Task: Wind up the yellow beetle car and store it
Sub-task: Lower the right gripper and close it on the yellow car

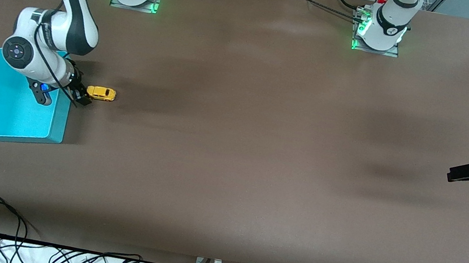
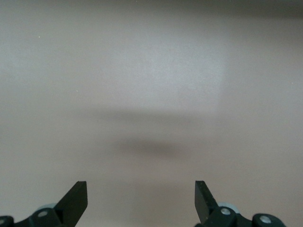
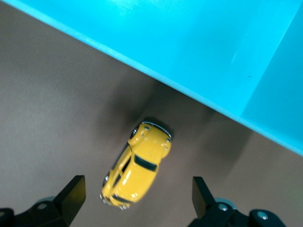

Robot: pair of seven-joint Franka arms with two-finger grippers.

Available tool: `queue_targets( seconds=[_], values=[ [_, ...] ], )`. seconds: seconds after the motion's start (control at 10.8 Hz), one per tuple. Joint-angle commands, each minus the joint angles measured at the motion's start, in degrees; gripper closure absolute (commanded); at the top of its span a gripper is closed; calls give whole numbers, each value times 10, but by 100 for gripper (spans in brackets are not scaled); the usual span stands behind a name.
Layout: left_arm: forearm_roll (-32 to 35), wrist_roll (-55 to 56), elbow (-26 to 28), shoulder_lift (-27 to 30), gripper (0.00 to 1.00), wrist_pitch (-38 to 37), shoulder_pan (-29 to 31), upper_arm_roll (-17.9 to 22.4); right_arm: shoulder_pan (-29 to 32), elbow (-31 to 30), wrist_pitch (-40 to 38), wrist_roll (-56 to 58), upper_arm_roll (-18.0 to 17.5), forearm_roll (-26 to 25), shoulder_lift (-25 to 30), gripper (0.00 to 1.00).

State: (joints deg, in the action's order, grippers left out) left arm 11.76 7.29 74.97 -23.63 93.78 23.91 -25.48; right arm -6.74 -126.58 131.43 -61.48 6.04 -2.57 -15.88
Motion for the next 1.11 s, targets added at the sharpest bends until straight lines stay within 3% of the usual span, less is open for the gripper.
queue_targets(
  seconds=[0.0,0.37,0.46,0.74,0.83,1.02],
  values=[
    [7,-15,1,9,0,-5,3,2,3,-38,79,-89,-4,11,-1,0],
    [-1,-11,3,10,0,-5,0,7,3,-81,136,-165,-6,11,-1,6],
    [-15,-12,2,12,0,-5,-27,39,3,-94,153,-169,-7,12,-1,6],
    [-99,-17,-2,22,0,-5,-182,234,3,-118,186,-173,-7,12,-2,7],
    [-119,-28,1,28,0,-5,-206,271,3,-122,197,-186,-7,12,-4,18],
    [-166,-59,15,39,1,-5,-214,297,2,-125,199,-189,-8,12,-6,51]
  ],
)
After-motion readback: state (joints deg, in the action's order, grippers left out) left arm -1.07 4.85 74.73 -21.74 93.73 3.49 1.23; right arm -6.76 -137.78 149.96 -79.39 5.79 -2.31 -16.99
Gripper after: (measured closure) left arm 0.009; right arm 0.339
